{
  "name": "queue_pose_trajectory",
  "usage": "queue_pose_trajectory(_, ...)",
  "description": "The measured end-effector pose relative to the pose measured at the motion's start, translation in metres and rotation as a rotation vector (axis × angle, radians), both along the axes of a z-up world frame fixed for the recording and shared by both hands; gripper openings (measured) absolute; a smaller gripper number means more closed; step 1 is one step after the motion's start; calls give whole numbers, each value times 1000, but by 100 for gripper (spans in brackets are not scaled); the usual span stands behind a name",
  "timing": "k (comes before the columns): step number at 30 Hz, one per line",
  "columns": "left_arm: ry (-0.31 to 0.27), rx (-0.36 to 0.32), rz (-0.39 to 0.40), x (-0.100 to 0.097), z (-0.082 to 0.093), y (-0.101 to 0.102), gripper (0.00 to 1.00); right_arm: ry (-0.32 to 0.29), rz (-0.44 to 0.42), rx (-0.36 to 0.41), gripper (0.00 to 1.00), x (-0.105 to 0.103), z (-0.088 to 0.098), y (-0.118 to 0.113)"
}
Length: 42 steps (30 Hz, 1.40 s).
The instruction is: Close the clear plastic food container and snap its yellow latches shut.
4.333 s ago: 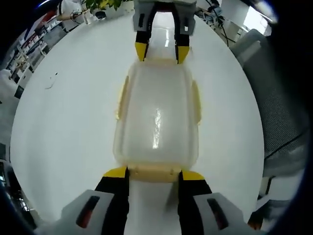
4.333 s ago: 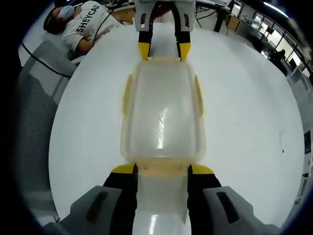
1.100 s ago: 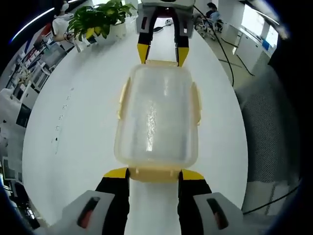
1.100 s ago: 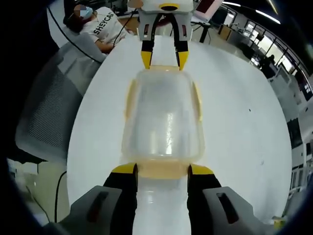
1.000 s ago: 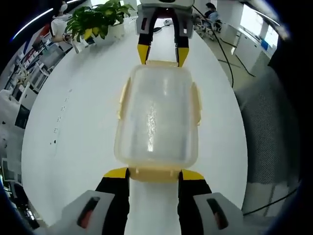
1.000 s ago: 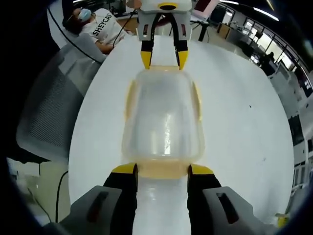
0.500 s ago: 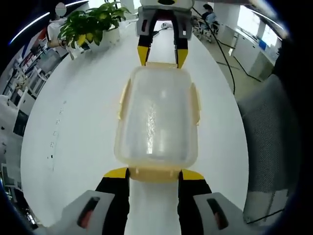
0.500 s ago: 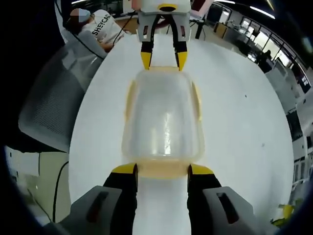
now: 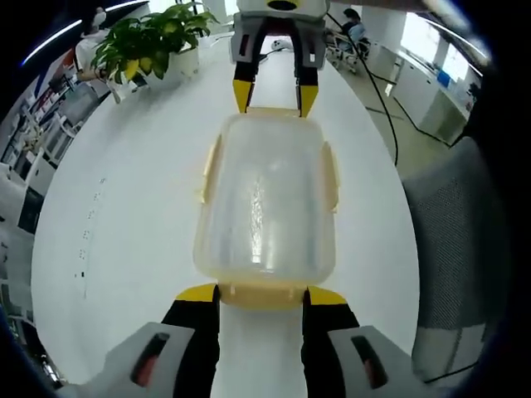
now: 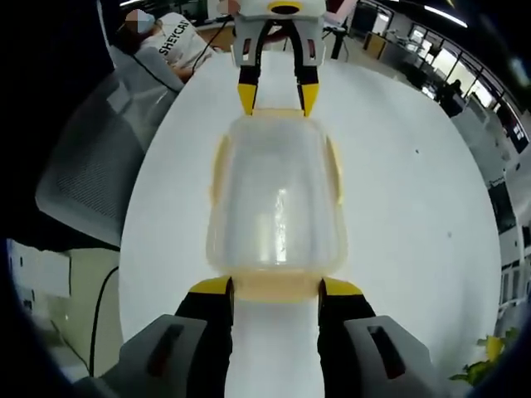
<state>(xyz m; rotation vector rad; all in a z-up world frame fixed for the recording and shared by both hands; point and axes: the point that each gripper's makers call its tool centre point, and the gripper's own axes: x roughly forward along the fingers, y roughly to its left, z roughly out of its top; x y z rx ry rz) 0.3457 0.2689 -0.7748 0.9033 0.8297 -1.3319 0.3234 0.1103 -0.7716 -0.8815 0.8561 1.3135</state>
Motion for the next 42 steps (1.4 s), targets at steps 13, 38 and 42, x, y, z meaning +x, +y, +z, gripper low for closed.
queue_pose_trajectory(13,24,7,1,-5,-11,-2,33,10,3,-2,37,-4,-11,-2)
queue_pose_trajectory(38,30,15,-13,-8,-15,4,33,51,-15,44,37,-5,-21,3)
queue_pose_trajectory(42,46,11,-19,-8,-15,5,34,63,-25,78,37,-6,-21,4)
